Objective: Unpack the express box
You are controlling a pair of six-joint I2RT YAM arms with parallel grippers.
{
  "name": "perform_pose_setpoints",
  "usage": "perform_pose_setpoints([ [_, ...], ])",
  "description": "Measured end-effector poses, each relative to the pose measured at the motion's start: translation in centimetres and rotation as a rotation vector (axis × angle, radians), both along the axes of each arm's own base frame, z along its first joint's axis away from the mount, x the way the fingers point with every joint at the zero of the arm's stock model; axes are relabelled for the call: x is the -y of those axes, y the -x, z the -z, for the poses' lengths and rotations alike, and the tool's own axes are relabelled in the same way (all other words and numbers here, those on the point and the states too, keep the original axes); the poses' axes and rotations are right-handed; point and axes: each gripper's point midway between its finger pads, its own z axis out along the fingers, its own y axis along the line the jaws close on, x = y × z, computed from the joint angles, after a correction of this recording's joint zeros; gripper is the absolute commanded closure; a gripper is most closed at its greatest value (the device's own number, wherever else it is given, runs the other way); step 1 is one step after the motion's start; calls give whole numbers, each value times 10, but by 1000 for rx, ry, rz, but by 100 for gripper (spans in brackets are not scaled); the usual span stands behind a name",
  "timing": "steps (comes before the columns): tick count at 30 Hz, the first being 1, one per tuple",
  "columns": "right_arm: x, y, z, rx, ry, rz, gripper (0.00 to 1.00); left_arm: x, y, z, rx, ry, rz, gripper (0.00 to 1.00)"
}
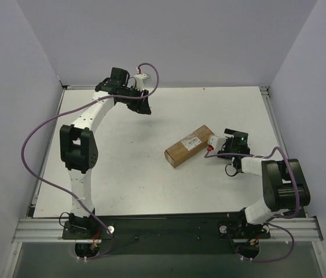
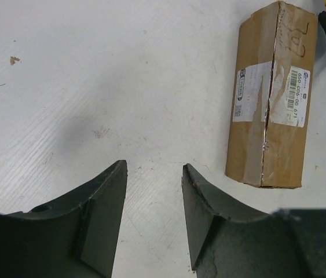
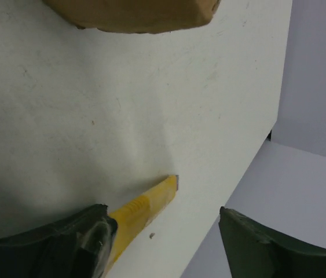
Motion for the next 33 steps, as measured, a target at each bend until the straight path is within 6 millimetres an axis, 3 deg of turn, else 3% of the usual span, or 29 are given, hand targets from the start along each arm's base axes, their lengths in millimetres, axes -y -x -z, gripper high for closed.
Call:
perform_pose_setpoints([
  [2, -3, 3, -3, -32, 1, -5, 8, 1, -1, 2, -11, 3, 0, 47],
  [5, -10, 1, -25, -74, -43, 10, 7, 2, 1, 5, -36, 9, -5, 47],
  [9, -31, -14, -97, -54, -197, 61, 10, 6, 3, 8, -57, 38, -18, 47],
  [12, -57, -19, -146, -32, -342, 75, 30, 10, 9, 21, -105, 79, -34, 53],
  [13, -69, -19, -160, -32, -400, 77, 53, 13, 11, 27, -124, 97, -41, 57],
  [16, -108, -18, -176, -87, -569, 87, 90, 21, 23, 47, -203, 151, -54, 70],
  [20, -155, -28, -149, -256, -736, 157, 98, 27, 43, 67, -287, 189, -40, 75],
  [22, -169, -28, -117, -349, -772, 211, 98, 28, 52, 67, -305, 195, -13, 75],
  [24, -177, -15, -83, -442, -776, 260, 98, 28, 55, 61, -287, 194, 14, 75],
  [26, -178, 4, -61, -515, -762, 299, 98, 27, 58, 51, -271, 190, 29, 73],
  [33, -186, 34, -34, -576, -761, 330, 100, 23, 64, 18, -198, 187, 59, 72],
])
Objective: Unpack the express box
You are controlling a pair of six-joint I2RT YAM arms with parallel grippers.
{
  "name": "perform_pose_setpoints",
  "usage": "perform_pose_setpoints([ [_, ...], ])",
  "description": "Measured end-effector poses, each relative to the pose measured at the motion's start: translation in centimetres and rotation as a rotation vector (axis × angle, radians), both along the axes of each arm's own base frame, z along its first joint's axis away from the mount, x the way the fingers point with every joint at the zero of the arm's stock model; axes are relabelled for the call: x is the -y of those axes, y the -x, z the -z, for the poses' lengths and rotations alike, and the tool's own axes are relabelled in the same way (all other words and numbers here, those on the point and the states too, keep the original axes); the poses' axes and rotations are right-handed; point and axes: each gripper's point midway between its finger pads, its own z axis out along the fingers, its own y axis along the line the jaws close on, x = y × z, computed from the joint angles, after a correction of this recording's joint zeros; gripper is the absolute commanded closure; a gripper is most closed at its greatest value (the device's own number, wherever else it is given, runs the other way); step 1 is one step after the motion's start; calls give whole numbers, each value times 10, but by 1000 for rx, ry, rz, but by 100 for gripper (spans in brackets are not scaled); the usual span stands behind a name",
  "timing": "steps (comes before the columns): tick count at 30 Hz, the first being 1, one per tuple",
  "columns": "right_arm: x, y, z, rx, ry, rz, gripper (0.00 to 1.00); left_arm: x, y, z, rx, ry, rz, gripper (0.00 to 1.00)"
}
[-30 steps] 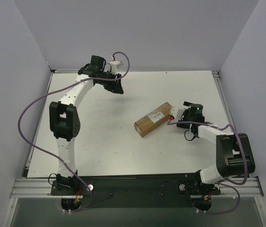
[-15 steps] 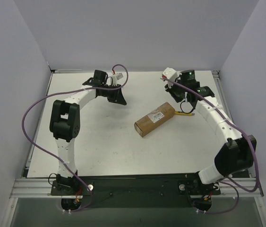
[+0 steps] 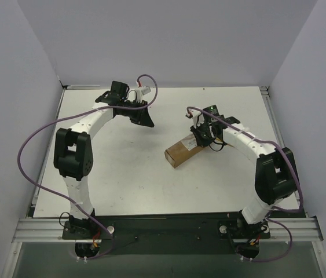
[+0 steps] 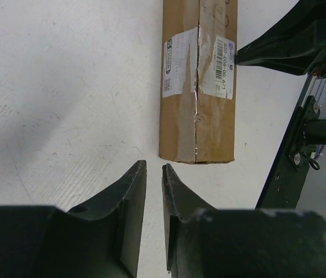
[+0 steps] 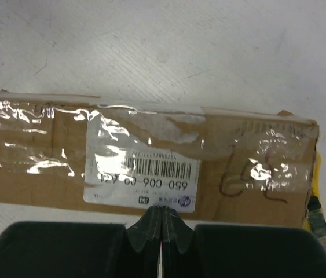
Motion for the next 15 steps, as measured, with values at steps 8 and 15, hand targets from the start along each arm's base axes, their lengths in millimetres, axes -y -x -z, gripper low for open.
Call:
perform_pose_setpoints([
  [8, 36, 69, 39, -93, 70, 33, 100, -2, 20, 10, -27, -23, 6, 69],
  [15, 54, 94, 31, -100, 41, 115, 95, 14, 36, 21, -14, -60, 68, 68],
])
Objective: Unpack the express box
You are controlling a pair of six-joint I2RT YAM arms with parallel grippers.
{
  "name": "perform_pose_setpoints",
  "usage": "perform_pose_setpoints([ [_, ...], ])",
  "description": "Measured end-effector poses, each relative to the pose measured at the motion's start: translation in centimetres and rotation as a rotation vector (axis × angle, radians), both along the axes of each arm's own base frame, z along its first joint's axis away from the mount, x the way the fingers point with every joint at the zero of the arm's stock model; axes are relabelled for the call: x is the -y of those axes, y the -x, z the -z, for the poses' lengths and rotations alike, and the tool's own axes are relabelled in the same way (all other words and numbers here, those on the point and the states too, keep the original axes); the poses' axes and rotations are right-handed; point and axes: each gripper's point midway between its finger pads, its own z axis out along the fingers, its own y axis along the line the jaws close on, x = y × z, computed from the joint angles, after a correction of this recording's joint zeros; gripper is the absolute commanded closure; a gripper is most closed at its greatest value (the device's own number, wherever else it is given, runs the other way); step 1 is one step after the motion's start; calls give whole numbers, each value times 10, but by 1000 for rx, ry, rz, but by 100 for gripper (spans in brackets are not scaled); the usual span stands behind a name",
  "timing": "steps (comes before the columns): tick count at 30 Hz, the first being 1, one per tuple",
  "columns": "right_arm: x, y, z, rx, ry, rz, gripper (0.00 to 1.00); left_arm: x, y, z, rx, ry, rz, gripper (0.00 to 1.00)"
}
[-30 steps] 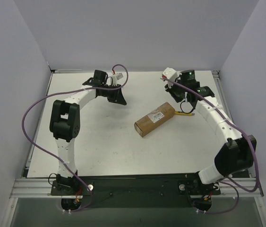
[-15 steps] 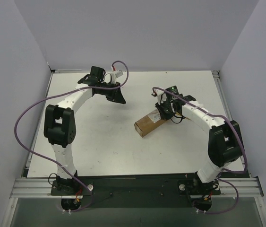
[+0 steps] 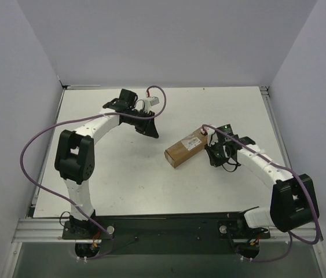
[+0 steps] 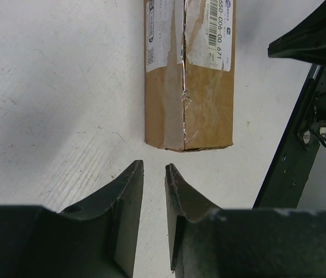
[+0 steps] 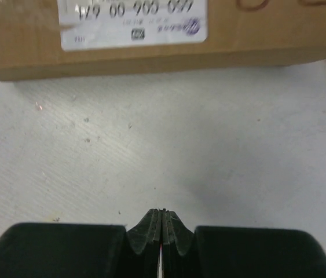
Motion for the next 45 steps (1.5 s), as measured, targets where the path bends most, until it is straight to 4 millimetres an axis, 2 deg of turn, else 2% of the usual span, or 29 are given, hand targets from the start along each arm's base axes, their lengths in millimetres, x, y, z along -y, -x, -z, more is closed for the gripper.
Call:
perform_pose_setpoints([
  [6, -15, -43, -44, 131, -110, 67, 92, 2, 8, 8, -8, -22, 17, 67],
  [8, -22, -56, -54, 164, -141, 77, 92, 2, 7, 8, -7, -24, 16, 67],
  [11, -32, -74, -57, 184, -170, 91, 92, 2, 7, 8, -6, -25, 16, 66],
  [17, -48, -88, -46, 169, -188, 95, 92, 1, 7, 9, -4, -31, 12, 66],
  [26, -48, -87, -29, 148, -175, 118, 95, 1, 6, 9, -1, -36, 10, 65],
  [31, -35, -55, 3, 62, -130, 136, 99, 1, 6, 10, -1, -37, 9, 65],
  [34, -30, -39, 13, 23, -113, 140, 100, 1, 6, 10, -1, -37, 9, 65],
  [36, -31, -39, 6, 38, -125, 138, 99, 1, 6, 10, -1, -37, 10, 65],
  [38, -35, -47, -10, 79, -153, 131, 99, 2, 7, 10, -1, -37, 13, 65],
  [42, -49, -77, -48, 194, -220, 120, 98, 5, 10, 10, -2, -37, 21, 65],
  [45, -56, -93, -65, 251, -252, 120, 98, 9, 13, 10, -3, -37, 32, 65],
])
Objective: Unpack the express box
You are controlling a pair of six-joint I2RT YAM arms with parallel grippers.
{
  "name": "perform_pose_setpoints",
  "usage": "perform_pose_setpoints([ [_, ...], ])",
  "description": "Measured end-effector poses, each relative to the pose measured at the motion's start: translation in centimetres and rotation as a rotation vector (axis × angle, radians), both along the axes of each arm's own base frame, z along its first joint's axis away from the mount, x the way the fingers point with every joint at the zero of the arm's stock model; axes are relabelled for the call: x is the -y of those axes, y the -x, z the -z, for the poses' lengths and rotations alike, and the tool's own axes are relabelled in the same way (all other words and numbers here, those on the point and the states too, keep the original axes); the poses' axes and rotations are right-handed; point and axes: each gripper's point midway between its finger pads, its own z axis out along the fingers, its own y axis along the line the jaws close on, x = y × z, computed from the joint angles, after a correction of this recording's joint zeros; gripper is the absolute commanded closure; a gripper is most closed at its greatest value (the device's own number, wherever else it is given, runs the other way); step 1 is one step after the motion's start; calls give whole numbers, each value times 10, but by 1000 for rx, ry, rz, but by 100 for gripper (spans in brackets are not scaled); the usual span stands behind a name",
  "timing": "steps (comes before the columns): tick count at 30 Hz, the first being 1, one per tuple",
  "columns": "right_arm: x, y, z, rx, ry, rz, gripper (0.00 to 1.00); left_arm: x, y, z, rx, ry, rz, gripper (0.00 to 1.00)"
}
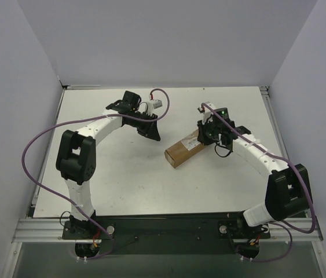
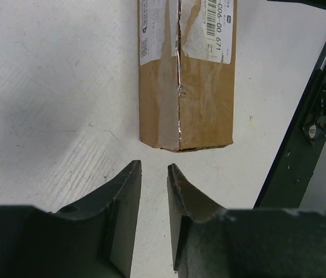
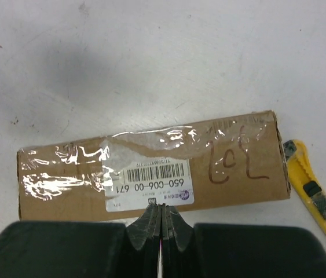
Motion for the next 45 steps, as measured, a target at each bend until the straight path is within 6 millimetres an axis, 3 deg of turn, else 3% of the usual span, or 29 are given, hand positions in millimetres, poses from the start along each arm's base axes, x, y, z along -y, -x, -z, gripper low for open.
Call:
perform_pose_setpoints([
  [5, -7, -11, 5, 2, -9, 1, 98, 5, 4, 0, 0, -1, 14, 65],
  [10, -9, -8, 27, -50, 19, -6, 98, 5, 5, 1, 3, -3, 20, 65],
  [17, -4, -2, 33, -36, 29, 1, 99, 4, 5, 1, 6, -5, 22, 64],
  [23, 15, 28, 42, -40, 59, 9, 100, 4, 5, 2, 4, -6, 22, 64],
  [27, 39, 60, 72, -160, 120, 39, 100, 6, 3, 6, -4, -9, 23, 64],
  [30, 62, 73, 82, -236, 156, 98, 100, 6, 3, 10, -14, -14, 25, 64],
  [33, 83, 74, 82, -256, 174, 171, 94, 8, 4, 14, -22, -17, 28, 64],
  [37, 97, 69, 82, -251, 177, 225, 79, 10, 6, 16, -27, -19, 36, 64],
  [42, 88, 50, 83, -231, 166, 197, 75, 10, 11, 18, -35, -29, 50, 64],
  [45, 70, 28, 81, -200, 163, 138, 69, 5, 14, 19, -38, -38, 55, 64],
])
